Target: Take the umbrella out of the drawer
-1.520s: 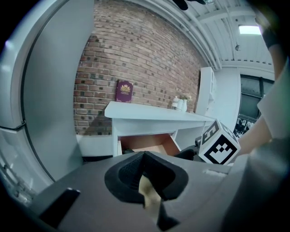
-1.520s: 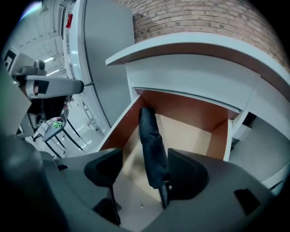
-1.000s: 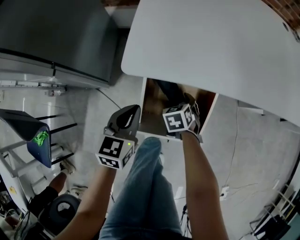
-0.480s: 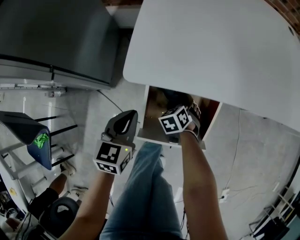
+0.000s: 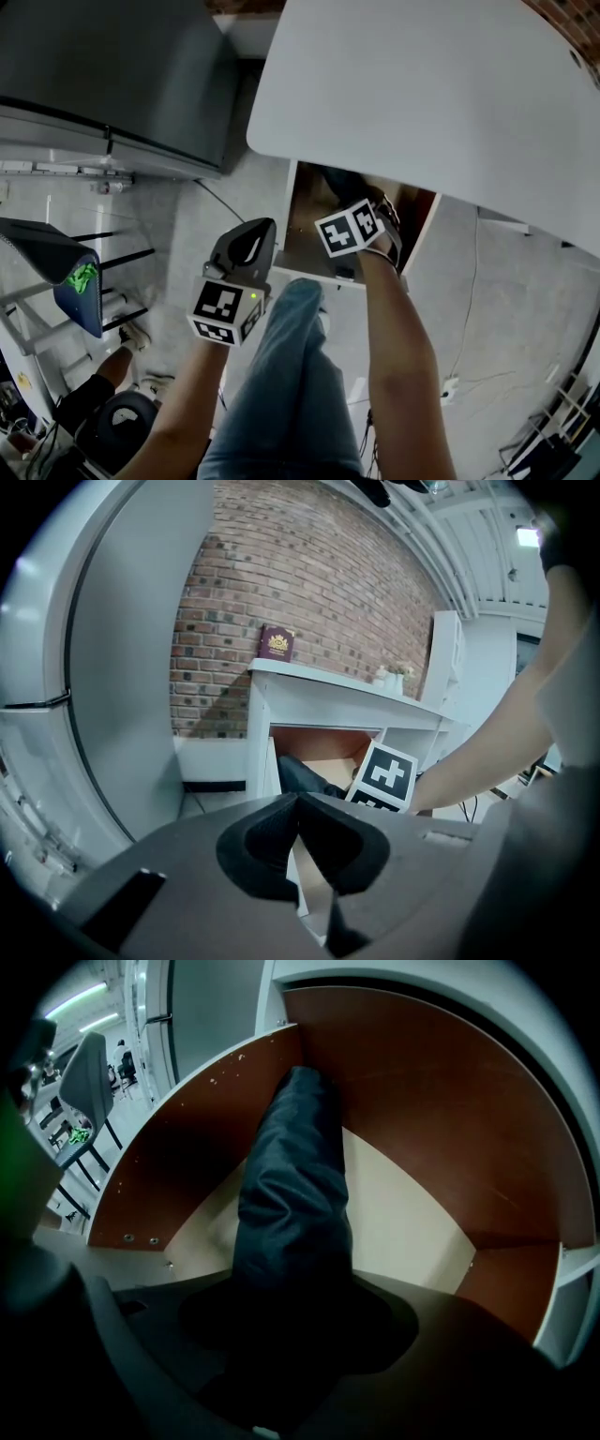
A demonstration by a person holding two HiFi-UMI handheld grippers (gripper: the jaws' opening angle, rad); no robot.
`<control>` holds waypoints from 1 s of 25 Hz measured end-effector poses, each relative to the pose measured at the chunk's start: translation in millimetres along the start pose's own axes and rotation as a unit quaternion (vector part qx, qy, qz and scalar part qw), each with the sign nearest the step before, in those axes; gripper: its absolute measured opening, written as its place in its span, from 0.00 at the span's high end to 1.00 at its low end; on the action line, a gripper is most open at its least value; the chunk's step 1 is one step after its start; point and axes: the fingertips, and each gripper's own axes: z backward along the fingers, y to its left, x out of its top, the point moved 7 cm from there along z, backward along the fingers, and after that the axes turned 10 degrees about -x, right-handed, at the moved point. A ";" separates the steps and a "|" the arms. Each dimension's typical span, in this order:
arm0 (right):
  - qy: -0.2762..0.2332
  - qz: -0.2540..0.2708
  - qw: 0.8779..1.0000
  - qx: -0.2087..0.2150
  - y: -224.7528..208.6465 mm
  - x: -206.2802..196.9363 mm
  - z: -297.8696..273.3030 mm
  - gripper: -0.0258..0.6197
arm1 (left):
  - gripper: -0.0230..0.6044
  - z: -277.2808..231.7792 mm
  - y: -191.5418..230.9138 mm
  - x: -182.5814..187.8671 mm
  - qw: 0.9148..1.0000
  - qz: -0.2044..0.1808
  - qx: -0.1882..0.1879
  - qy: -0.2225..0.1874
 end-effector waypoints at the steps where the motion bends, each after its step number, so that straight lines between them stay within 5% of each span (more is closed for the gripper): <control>1: 0.004 0.001 1.000 0.002 0.3 0.3 2.6 0.59 | 0.97 1.3 -1.4 0.7 1.000 0.000 0.001 -0.001; 10: 0.057 -0.010 0.996 0.070 -6.1 -1.3 36.2 0.59 | 0.97 18.4 -14.2 7.2 1.000 -0.001 0.008 -0.016; 19: 0.066 0.023 0.994 0.086 -10.1 -14.6 85.1 0.59 | 0.97 44.6 -37.0 23.0 1.000 -0.010 0.005 -0.018; 25: 0.074 -0.009 0.992 0.106 -14.7 -23.6 126.4 0.59 | 0.97 60.3 -52.3 48.7 0.999 -0.028 0.002 -0.026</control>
